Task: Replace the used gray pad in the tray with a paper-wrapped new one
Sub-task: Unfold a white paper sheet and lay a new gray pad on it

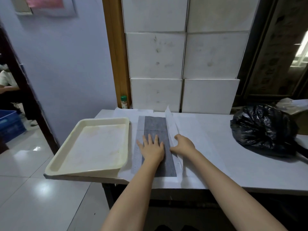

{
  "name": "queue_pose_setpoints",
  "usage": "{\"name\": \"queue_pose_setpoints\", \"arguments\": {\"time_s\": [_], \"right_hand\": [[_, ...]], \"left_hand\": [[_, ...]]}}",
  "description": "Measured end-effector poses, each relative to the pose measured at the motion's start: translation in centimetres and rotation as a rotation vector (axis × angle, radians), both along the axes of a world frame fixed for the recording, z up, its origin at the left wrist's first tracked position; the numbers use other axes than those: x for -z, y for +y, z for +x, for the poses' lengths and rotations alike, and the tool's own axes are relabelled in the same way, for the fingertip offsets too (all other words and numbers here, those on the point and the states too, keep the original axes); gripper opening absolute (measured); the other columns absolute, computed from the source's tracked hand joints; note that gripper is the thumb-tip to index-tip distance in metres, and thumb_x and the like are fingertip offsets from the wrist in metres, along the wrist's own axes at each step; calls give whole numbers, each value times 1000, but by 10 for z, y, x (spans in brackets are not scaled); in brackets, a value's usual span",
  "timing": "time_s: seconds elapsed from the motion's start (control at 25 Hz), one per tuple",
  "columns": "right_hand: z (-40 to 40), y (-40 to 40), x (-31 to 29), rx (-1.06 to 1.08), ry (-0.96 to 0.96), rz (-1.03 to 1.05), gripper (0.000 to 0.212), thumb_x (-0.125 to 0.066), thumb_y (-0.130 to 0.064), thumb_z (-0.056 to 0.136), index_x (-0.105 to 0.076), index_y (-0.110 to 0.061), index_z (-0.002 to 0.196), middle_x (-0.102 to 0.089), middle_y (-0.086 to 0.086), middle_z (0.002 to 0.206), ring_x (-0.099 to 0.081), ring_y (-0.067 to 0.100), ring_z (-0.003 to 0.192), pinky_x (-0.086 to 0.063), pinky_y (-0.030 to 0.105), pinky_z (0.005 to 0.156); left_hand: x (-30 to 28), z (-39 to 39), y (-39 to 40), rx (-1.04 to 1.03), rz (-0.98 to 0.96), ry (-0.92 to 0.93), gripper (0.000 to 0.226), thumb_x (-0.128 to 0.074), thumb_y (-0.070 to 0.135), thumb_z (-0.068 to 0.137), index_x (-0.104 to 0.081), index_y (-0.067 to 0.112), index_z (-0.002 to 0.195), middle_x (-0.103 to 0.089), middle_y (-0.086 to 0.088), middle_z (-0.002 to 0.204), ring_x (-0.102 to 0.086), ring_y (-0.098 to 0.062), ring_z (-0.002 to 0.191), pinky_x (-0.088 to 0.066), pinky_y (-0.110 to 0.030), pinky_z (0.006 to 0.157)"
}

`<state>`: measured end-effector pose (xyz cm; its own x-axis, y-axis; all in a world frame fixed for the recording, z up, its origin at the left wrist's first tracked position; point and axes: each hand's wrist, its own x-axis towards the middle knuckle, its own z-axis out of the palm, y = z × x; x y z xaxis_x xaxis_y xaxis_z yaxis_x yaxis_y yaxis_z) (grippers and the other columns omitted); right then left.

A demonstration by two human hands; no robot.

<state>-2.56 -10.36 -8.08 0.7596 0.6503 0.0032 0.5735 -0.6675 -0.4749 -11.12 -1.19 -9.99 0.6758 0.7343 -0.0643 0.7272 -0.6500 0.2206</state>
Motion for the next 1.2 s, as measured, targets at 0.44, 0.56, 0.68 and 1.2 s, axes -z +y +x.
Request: {"name": "queue_pose_setpoints", "arguments": {"time_s": [0.44,0.56,0.68,1.2], "right_hand": [[15,-2,-18,71,235,336,43,-59,-6,80,-51,-5,122,-54,13,124,-52,23,101,-41,26,81],[40,-31,-32,114,245,375,40,-58,-4,79,-52,-4,119,-51,7,111,-50,20,95,-39,25,79],[65,-67,-42,166,204,347,37,-59,-3,79,-52,-5,115,-50,7,105,-50,22,93,-39,25,76],[131,-183,-17,443,132,210,19,-59,4,75,-50,-4,90,-60,22,107,-49,24,83,-37,29,70]], "left_hand": [[10,-22,32,40,-7,-76,59,-15,50,97,-8,30,152,0,0,161,8,-24,149,3,-52,117],[12,-20,32,41,-4,-79,59,-16,50,97,-8,30,152,0,0,161,7,-25,149,2,-52,117],[13,-19,33,45,2,-84,59,-16,50,97,-9,30,152,0,0,161,7,-25,149,1,-53,117],[10,-20,30,33,15,-77,57,-18,48,98,-11,31,151,-2,0,161,5,-24,149,2,-52,117]]}}
